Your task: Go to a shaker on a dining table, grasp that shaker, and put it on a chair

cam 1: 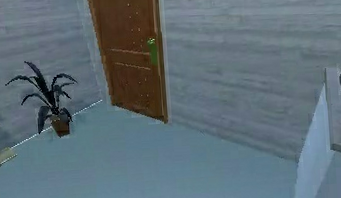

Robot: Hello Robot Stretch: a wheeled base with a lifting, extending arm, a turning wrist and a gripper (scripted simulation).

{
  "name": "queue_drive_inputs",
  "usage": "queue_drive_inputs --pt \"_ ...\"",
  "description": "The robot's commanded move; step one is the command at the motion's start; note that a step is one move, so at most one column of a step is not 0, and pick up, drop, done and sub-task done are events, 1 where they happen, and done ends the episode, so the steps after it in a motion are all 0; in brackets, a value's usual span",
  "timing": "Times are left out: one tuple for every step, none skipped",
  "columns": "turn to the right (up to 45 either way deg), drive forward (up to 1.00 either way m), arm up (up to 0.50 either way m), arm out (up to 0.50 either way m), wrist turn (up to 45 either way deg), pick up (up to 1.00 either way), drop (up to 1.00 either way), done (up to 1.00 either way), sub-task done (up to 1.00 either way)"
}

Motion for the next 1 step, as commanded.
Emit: queue_drive_inputs --pt "-45.0 0.00 0.00 0.00 0.0 0.00 0.00 0.00 0.00"
